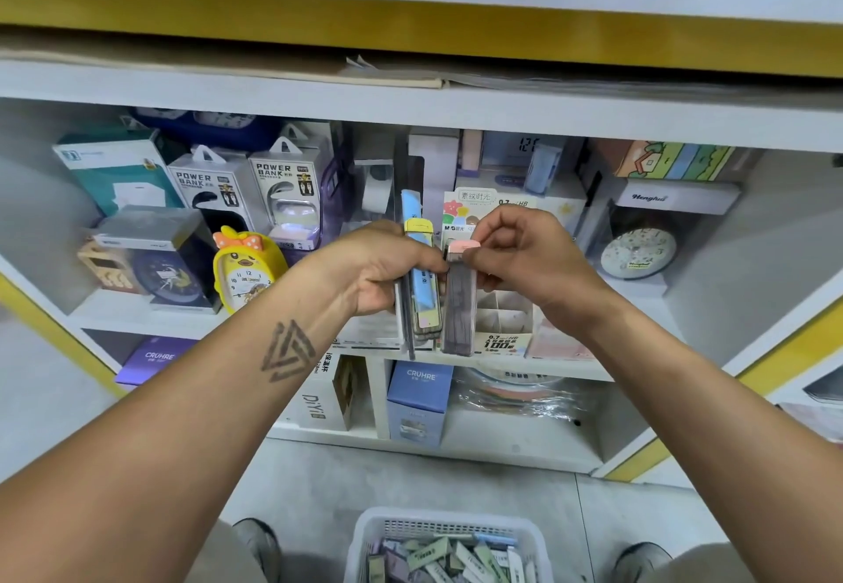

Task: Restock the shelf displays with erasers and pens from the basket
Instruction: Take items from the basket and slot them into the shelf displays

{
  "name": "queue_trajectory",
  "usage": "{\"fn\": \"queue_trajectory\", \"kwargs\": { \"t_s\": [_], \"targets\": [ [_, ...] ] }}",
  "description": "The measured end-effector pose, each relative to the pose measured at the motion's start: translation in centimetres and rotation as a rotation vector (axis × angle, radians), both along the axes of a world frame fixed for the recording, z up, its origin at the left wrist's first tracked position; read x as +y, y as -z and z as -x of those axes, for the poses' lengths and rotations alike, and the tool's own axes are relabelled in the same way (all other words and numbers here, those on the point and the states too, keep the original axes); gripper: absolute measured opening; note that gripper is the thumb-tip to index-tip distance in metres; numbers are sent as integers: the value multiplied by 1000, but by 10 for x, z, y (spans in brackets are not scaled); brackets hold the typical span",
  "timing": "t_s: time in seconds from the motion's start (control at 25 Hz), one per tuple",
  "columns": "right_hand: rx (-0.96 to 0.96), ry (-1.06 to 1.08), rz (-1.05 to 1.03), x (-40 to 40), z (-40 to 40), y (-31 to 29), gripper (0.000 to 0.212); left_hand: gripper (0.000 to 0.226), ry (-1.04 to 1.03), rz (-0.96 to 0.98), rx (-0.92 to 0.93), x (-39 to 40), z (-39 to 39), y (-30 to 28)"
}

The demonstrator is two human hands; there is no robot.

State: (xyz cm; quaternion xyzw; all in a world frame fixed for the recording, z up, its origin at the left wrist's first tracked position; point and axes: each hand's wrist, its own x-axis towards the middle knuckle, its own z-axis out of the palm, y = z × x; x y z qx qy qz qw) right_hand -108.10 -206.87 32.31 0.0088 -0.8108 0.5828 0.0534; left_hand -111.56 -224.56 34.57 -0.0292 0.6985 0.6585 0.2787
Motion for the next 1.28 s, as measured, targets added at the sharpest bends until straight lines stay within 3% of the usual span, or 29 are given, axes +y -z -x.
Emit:
{"fn": "queue_trajectory", "kwargs": {
  "t_s": [0.2, 0.48, 0.56, 0.64, 0.96, 1.28],
  "targets": [
    [63, 177, -121, 27, 3, -10, 11, 26, -55, 34, -20, -8, 5, -3],
    [69, 246, -280, 49, 7, -12, 12, 18, -39, 57, 4, -7, 8, -3],
    [101, 242, -323, 47, 8, -9, 4, 19, -33, 55, -4, -6, 8, -3],
    [165, 231, -387, 41, 9, -4, 11, 17, -25, 57, -11, -6, 8, -3],
    [373, 132, -538, 29, 15, 4, 6, 17, -17, 58, -8, -10, 8, -3],
    [410, 197, -600, 29, 20, 6, 4, 18, -17, 59, -4, -11, 8, -2]
  ]
}}
